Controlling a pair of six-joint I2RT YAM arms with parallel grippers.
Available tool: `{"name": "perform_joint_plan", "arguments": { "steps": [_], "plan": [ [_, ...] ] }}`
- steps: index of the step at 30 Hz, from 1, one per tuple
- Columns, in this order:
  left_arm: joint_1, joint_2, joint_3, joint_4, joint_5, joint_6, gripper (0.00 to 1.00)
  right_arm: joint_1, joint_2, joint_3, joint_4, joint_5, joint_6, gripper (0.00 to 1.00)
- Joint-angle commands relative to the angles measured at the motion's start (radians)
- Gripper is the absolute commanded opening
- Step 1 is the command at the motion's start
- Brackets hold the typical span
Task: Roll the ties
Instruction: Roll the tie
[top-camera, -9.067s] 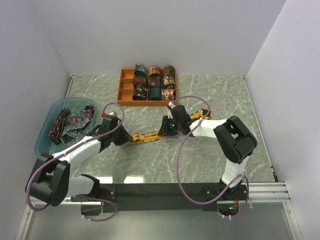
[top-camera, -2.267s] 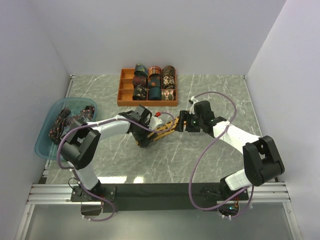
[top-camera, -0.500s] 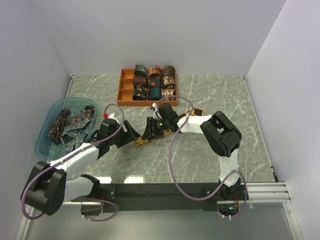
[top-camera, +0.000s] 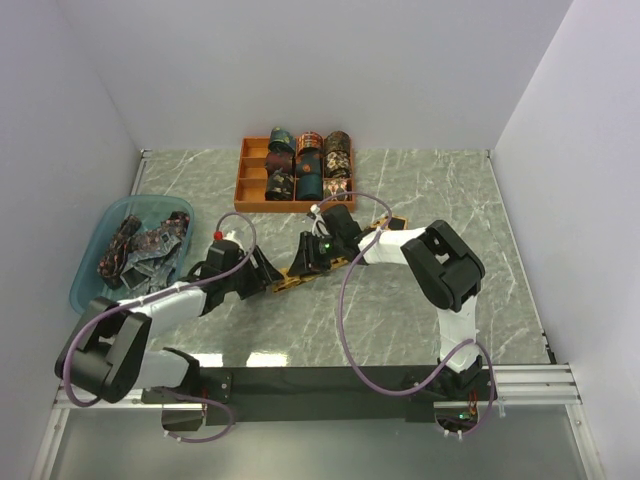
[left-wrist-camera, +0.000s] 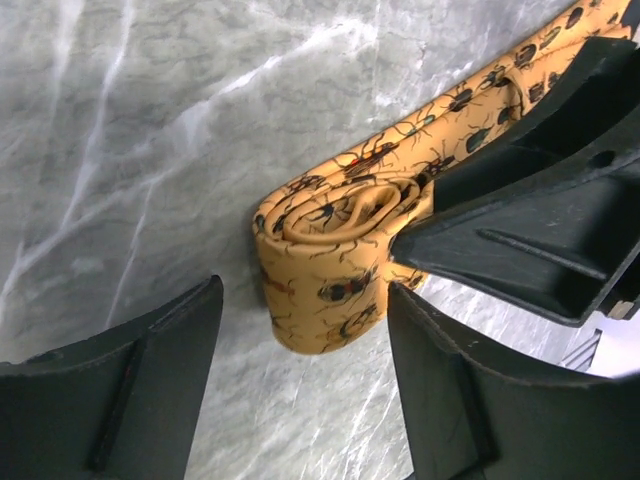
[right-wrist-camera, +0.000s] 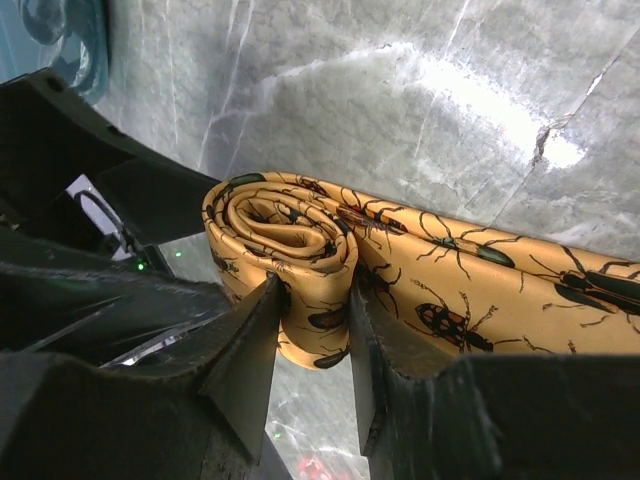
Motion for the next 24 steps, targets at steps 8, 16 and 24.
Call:
{"name": "perform_joint_plan", "arguments": {
  "steps": [8, 16, 24],
  "plan": [
    [0.002, 0.093, 0.004, 0.147, 0.03, -0.001, 0.63, -0.005, 0.039, 0.052, -0.039, -0.037, -0.043, 0.4],
    [-0.01, 0.148, 0.001, 0.173, 0.047, -0.009, 0.52, -0.007, 0.03, 0.066, -0.053, -0.021, -0.06, 0.4],
    [-0.013, 0.153, 0.013, 0.144, 0.026, 0.004, 0.22, -0.005, -0.05, 0.073, -0.11, 0.055, -0.119, 0.42]
  ]
}}
